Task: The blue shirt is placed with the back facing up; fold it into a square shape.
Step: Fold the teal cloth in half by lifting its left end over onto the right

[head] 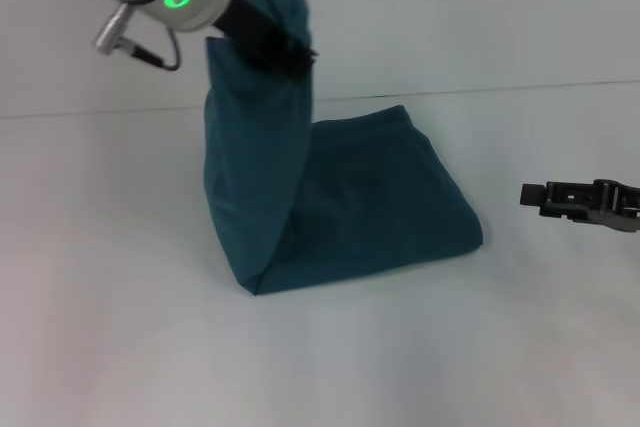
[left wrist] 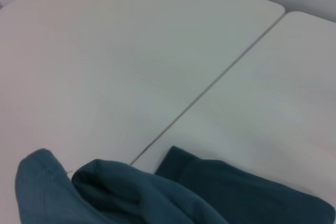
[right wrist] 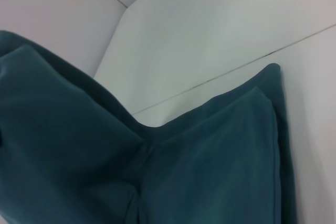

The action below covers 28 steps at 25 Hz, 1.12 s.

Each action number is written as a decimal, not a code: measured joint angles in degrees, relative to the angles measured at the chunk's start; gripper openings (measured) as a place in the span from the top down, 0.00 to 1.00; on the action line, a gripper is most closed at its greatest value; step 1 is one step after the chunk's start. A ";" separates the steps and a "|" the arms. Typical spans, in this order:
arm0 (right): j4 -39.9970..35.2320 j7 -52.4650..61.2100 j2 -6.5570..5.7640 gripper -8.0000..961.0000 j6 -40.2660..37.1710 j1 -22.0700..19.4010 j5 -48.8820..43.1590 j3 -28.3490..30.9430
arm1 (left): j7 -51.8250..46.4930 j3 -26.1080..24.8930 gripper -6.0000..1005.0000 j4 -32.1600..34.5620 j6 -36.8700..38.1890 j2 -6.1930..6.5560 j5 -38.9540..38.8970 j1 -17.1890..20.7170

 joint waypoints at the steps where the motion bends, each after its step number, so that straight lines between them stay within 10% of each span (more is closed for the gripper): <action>1: 0.02 0.00 0.01 0.35 0.00 0.00 0.00 0.00 | -0.01 0.90 0.93 -0.62 -0.15 -0.03 0.16 -0.55; 28: 0.14 0.00 0.27 0.35 -0.01 -0.04 -0.70 0.00 | -0.39 14.32 0.93 -18.17 -10.38 -0.37 5.69 -11.79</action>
